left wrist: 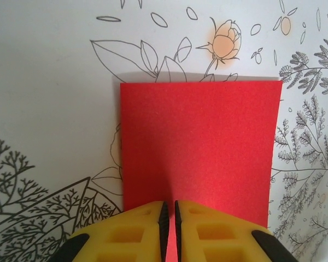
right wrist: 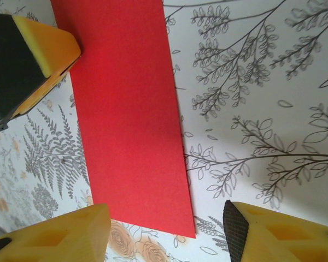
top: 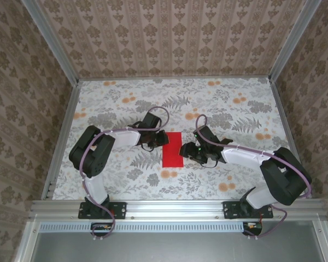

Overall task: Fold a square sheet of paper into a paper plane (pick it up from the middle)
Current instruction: Third fold the triangle at the center of the table.

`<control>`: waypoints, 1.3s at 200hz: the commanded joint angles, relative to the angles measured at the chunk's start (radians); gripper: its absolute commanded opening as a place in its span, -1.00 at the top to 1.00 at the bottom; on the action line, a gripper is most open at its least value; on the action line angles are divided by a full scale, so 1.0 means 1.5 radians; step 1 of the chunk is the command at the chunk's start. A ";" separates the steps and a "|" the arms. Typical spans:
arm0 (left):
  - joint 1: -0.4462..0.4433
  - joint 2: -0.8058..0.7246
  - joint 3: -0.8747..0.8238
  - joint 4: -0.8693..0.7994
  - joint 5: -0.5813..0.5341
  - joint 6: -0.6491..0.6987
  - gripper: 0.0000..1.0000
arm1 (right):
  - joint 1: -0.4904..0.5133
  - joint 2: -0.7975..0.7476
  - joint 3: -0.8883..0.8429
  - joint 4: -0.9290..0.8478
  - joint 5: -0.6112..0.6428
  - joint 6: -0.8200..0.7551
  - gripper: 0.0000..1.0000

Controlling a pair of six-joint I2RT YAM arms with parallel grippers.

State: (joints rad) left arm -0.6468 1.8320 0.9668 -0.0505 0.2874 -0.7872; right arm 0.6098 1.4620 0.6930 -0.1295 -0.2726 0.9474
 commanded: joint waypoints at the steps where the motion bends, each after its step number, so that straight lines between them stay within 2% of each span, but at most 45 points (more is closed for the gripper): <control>1: 0.002 -0.001 -0.033 -0.034 -0.060 -0.011 0.67 | 0.005 0.020 -0.007 0.008 -0.032 0.026 -0.17; 60: 0.002 0.000 -0.048 -0.030 -0.072 -0.021 0.69 | 0.026 0.076 0.006 0.028 -0.069 0.044 -0.09; 139: 0.003 0.005 -0.049 -0.028 -0.071 -0.025 0.69 | 0.042 0.093 0.013 0.065 -0.095 0.065 -0.04; 203: 0.005 0.009 -0.051 -0.027 -0.068 -0.026 0.70 | 0.051 0.057 0.016 0.021 -0.042 0.057 0.03; 260: 0.006 0.011 -0.052 -0.025 -0.066 -0.027 0.71 | 0.054 0.072 0.027 -0.002 -0.027 0.062 0.03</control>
State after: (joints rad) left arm -0.6476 1.8172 0.9306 -0.0055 0.2569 -0.8165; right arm 0.6838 1.5646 0.7052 -0.0872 -0.3370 1.0256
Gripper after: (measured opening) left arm 0.148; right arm 0.485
